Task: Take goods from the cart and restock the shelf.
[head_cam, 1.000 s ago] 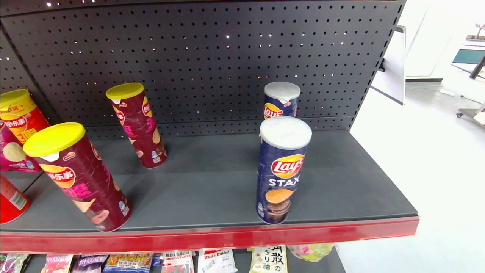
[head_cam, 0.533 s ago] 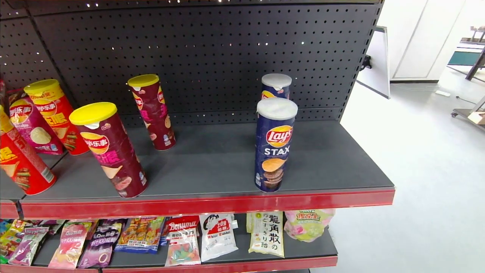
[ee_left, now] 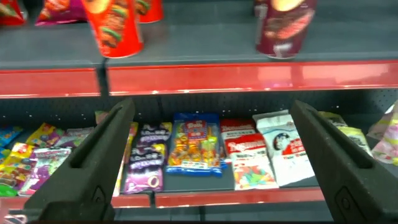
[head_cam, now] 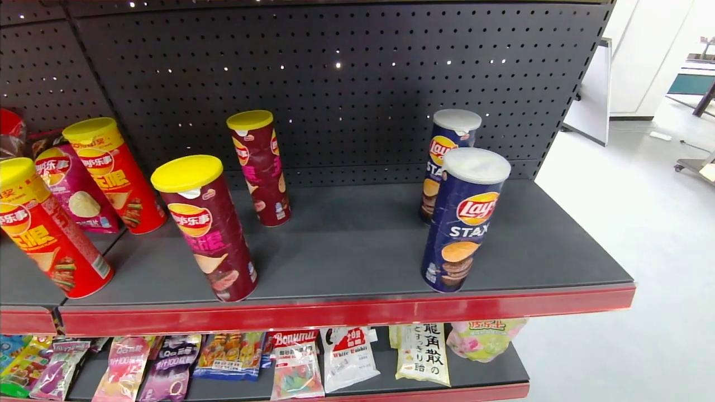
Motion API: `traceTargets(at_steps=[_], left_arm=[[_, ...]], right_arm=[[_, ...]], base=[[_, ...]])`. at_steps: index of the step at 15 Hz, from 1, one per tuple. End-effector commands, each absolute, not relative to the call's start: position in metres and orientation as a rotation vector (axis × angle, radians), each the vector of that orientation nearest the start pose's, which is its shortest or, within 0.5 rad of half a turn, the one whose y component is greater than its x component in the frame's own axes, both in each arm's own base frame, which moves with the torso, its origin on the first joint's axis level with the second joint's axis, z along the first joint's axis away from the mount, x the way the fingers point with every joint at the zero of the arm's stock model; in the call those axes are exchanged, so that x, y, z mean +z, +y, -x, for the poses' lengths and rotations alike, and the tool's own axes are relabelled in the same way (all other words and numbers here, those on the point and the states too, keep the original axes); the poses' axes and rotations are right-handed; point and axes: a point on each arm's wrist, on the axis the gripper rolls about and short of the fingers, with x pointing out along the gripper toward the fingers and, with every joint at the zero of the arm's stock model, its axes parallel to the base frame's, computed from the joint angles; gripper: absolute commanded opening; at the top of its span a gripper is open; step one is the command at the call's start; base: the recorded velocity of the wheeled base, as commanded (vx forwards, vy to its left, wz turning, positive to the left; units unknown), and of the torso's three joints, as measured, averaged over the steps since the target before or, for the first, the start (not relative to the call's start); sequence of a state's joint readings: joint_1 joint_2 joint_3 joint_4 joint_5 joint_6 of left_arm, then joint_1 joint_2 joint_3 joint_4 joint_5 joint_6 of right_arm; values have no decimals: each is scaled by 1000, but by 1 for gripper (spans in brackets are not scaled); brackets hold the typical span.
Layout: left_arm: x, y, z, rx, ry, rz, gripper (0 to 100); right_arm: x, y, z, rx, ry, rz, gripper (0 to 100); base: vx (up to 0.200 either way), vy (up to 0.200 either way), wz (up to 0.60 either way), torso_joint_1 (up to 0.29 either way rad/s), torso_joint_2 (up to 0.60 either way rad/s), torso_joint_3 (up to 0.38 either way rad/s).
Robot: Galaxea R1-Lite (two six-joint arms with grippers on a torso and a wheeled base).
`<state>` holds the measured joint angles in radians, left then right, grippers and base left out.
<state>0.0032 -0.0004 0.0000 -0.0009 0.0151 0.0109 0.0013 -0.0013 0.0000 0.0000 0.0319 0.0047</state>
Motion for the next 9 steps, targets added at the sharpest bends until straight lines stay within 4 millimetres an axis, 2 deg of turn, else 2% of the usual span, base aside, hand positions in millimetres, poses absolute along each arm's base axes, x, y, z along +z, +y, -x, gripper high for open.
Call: traceTargets(at_steps=[1, 9], left_arm=[[76, 0, 23, 18, -1, -11, 100], [76, 0, 23, 18, -1, -11, 100]], right_arm=[[75, 1, 23, 34, 0, -5, 100], [75, 1, 23, 35, 0, -5, 100]], base=[[0, 200, 0, 7, 7, 7], [0, 200, 0, 2, 3, 1]])
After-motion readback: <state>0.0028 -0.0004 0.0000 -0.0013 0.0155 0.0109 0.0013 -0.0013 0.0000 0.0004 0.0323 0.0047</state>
